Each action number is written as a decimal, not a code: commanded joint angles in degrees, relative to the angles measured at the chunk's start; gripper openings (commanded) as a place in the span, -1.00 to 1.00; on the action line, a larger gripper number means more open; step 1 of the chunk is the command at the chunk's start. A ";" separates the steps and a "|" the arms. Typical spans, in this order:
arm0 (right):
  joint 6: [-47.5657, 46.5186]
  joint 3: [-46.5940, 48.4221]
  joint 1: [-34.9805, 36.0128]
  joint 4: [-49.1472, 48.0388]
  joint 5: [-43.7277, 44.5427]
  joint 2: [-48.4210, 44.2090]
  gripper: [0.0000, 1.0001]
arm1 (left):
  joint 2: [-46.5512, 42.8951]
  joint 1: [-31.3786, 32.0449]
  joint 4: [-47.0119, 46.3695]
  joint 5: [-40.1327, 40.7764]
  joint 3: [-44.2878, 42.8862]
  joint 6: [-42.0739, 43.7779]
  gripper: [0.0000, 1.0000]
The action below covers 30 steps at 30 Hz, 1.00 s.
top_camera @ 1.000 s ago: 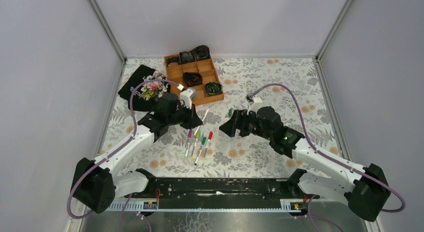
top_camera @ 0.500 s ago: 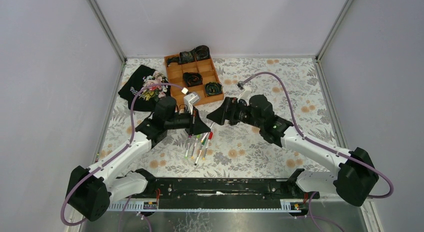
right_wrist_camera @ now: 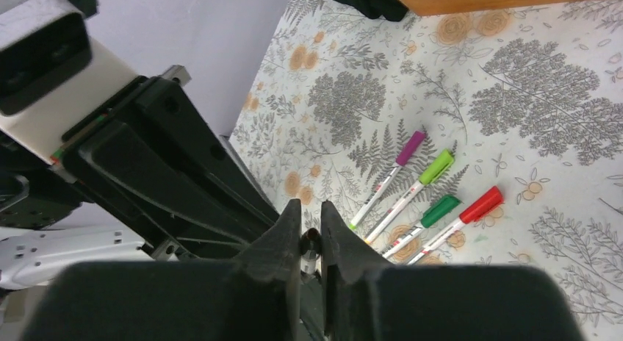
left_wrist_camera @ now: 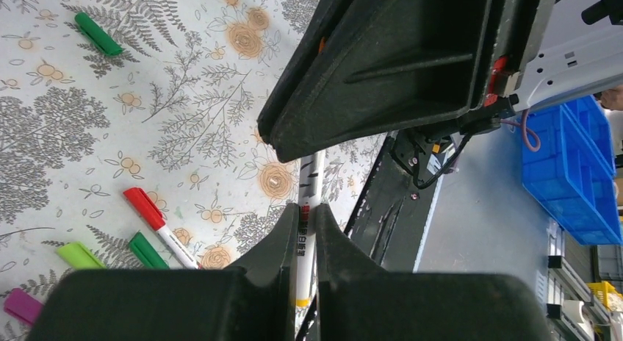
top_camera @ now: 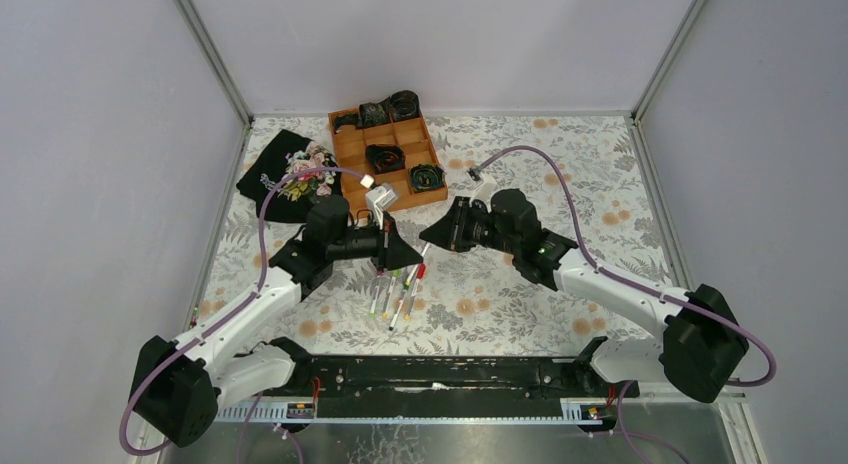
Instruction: Insert the pens into the pen caps
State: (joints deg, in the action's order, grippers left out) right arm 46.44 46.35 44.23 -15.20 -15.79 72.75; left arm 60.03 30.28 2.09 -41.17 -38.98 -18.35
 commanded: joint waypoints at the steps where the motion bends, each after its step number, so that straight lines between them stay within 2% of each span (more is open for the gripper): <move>1: 0.71 1.51 -0.23 -1.79 -2.39 0.46 -0.90 | -0.77 0.30 -4.75 -1.36 0.74 -1.33 -0.97; 2: 1.06 1.55 -0.22 -2.13 -2.44 0.32 -0.99 | -0.57 0.30 -4.43 -1.30 0.63 -1.34 -0.86; 6: 2.60 1.45 -0.28 -4.58 -3.17 -0.23 -1.00 | 0.82 0.37 -2.37 0.04 -0.21 -0.37 -0.43; 9: 3.88 1.70 -0.25 -6.36 -4.48 0.05 -1.00 | 1.59 0.48 -1.91 0.02 -0.53 -0.06 -0.20; 10: 4.55 1.65 -0.21 -7.15 -5.03 0.21 -1.00 | 1.85 0.61 -1.79 -0.09 -0.62 0.02 -0.18; 11: 4.80 1.64 -0.26 -7.69 -5.31 0.40 -1.00 | 2.01 0.72 -1.56 -0.14 -0.73 0.13 -0.19; 12: 4.85 1.64 -0.25 -8.01 -5.50 0.60 -1.00 | 2.18 0.90 -1.33 -0.21 -0.84 0.27 -0.30; 16: 3.11 1.85 -0.27 -6.34 -4.34 0.92 -0.97 | 1.39 1.04 -1.14 1.10 -0.82 0.51 -0.90; 17: 1.40 2.27 -0.25 -4.45 -3.37 0.92 -0.85 | 0.88 1.01 -0.99 2.12 -0.81 0.57 -0.96; 20: -4.11 4.01 -0.25 3.59 2.38 0.90 -0.21 | -1.41 0.81 0.73 9.51 -1.06 1.45 -1.00; 22: -7.82 5.35 -0.21 9.56 9.70 1.38 0.07 | -3.41 -0.13 2.27 15.44 -1.12 1.69 -1.00; 26: -12.85 9.09 -0.27 22.31 22.45 5.64 0.30 | -7.79 -4.38 2.51 22.72 -0.03 0.63 -1.00; 30: -15.66 11.79 -0.97 25.29 24.41 11.84 0.35 | -10.31 -5.87 2.73 26.00 0.31 0.67 -1.00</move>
State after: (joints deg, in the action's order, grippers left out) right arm 36.58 55.40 44.07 1.13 0.45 79.53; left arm 52.10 25.58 5.67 -22.31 -38.63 -17.98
